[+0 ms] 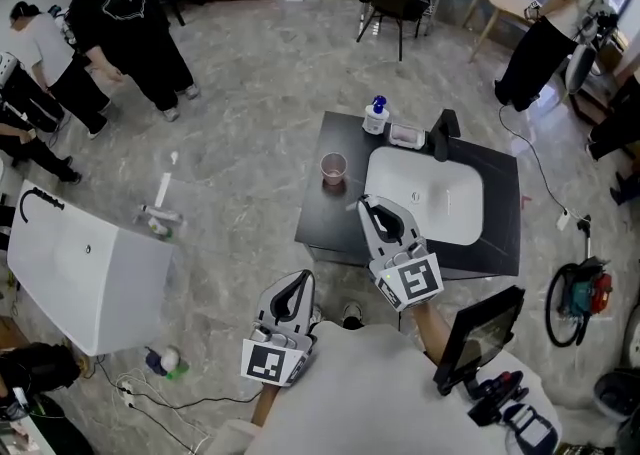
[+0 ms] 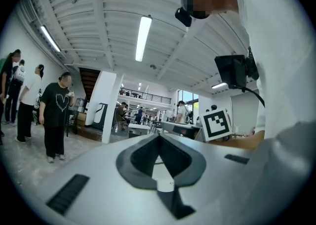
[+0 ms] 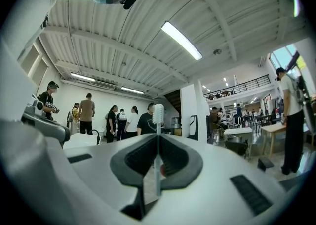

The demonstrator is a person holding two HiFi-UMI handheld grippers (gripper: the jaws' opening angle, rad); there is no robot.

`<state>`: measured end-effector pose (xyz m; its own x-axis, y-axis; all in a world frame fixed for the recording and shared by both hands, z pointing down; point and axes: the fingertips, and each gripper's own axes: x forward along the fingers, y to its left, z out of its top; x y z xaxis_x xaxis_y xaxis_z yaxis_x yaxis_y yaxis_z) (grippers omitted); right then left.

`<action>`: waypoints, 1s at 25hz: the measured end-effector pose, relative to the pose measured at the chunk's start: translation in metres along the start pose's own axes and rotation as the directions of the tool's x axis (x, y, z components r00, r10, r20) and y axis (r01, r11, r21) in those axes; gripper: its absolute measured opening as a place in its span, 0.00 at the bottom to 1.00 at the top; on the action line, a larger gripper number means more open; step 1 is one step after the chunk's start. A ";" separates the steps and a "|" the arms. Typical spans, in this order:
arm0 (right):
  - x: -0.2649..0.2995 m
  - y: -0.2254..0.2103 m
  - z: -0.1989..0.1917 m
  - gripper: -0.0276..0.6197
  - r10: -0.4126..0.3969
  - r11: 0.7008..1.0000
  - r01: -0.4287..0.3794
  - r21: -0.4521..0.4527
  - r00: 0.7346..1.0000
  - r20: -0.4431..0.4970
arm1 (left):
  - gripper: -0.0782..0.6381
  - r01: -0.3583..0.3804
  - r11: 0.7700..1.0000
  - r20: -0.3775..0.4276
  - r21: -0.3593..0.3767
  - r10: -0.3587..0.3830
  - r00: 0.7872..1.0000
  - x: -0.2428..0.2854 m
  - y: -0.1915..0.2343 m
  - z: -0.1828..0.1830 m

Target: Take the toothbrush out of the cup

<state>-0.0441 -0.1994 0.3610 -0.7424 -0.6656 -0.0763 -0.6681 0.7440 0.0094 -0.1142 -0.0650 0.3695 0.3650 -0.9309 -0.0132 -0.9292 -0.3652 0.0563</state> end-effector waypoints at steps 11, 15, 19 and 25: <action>-0.070 0.034 0.002 0.07 -0.003 0.998 0.006 0.070 0.999 -0.049 | 0.11 0.005 0.996 0.000 -0.087 -0.005 1.000 0.003 -0.015 0.006; -0.087 0.059 -0.006 0.07 0.024 0.995 -0.015 0.098 0.996 -0.086 | 0.11 0.013 0.996 -0.002 -0.093 -0.013 1.000 -0.001 -0.017 0.007; -0.097 0.077 -0.013 0.07 0.043 0.992 -0.029 0.120 0.992 -0.115 | 0.11 0.019 0.995 -0.006 -0.095 -0.020 1.000 -0.005 -0.016 0.007; -0.100 0.086 -0.018 0.07 0.055 0.992 -0.041 0.116 0.992 -0.117 | 0.11 0.017 0.995 -0.012 -0.095 -0.018 1.000 -0.007 -0.018 0.004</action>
<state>-0.0276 -0.0698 0.3873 -0.7788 -0.6259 0.0414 -0.6264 0.7726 -0.1035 -0.1000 -0.0521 0.3641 0.3823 -0.9241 -0.0018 -0.9135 -0.3782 0.1503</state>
